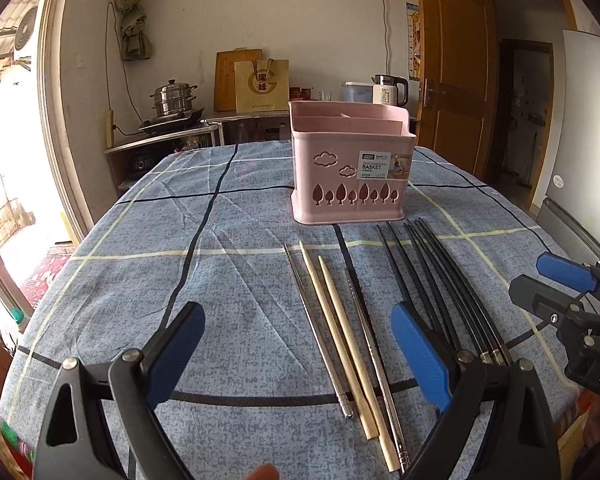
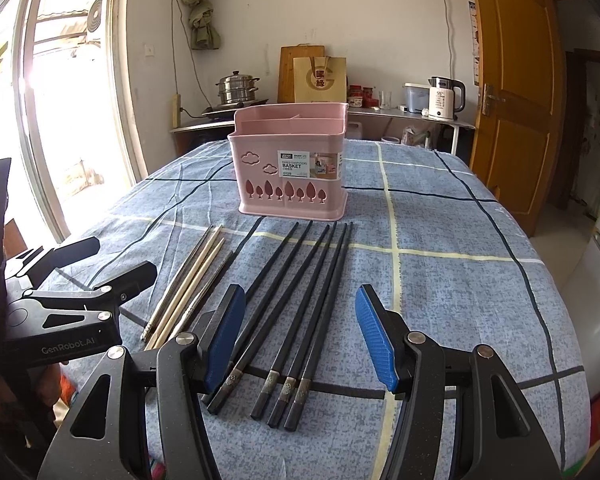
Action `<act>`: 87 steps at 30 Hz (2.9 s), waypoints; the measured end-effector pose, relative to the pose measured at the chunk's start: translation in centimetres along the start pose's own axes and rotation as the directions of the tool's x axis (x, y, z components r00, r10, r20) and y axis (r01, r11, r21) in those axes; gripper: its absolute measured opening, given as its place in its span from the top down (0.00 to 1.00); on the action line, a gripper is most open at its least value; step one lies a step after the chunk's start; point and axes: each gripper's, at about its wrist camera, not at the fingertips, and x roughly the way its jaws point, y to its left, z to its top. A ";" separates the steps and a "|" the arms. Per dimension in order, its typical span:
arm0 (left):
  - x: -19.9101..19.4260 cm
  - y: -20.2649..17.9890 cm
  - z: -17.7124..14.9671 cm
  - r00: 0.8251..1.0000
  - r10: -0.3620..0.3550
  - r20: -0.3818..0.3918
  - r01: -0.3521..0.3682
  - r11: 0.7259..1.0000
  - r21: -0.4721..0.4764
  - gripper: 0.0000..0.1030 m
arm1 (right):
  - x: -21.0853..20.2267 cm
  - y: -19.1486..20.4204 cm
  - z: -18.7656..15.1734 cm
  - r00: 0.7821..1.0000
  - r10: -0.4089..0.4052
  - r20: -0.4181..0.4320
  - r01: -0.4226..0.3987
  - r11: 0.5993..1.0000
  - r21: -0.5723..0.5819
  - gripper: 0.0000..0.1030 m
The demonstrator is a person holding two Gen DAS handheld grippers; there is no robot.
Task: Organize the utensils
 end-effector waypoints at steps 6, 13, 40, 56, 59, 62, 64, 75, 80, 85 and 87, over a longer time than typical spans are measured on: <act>2.4 0.5 1.4 0.998 -0.023 -0.056 0.022 1.000 -0.019 0.09 | 1.7 -0.7 1.2 0.999 0.019 -0.034 -0.019 1.000 0.011 0.44; 5.8 -0.5 3.0 0.975 -0.138 -0.173 0.142 0.990 0.010 0.21 | 5.0 -1.9 2.6 0.994 0.038 -0.100 -0.033 0.998 0.053 0.45; 13.0 -6.6 6.4 0.904 -0.223 -0.365 0.269 0.960 0.081 0.66 | 12.4 -5.2 4.0 0.964 0.016 -0.265 0.011 0.995 0.100 0.90; 15.1 -11.0 7.0 0.919 -0.151 -0.364 0.234 0.952 0.198 0.93 | 13.7 -5.1 4.6 0.954 0.003 -0.299 0.015 0.998 0.060 0.93; 14.8 -10.9 7.4 0.911 -0.192 -0.366 0.265 0.950 0.162 0.94 | 12.9 -5.6 5.1 0.960 0.011 -0.280 0.010 0.997 0.075 0.94; 13.6 -10.5 8.2 0.913 -0.236 -0.334 0.294 0.946 0.135 0.94 | 11.6 -6.0 5.8 0.969 0.022 -0.247 0.000 0.996 0.088 0.95; 12.5 -10.2 9.1 0.913 -0.270 -0.304 0.318 0.941 0.118 0.94 | 10.7 -5.8 6.1 0.974 0.032 -0.225 -0.011 0.996 0.093 0.95; 5.6 -7.1 13.6 0.912 -0.380 -0.152 0.395 0.915 0.082 0.95 | 4.6 -5.1 9.3 0.994 0.088 -0.060 -0.082 0.992 0.093 0.95; 1.7 -4.7 14.4 0.913 -0.399 -0.088 0.406 0.909 0.096 0.95 | 2.4 -4.9 10.4 0.995 0.100 0.002 -0.100 0.992 0.082 0.95; 0.0 -3.4 15.4 0.913 -0.405 -0.048 0.408 0.907 0.105 0.95 | 1.1 -4.7 11.6 0.993 0.106 0.045 -0.109 0.992 0.071 0.95; 0.0 -3.3 16.0 0.914 -0.403 -0.039 0.405 0.908 0.106 0.95 | 0.8 -4.7 12.2 0.993 0.107 0.060 -0.110 0.992 0.064 0.95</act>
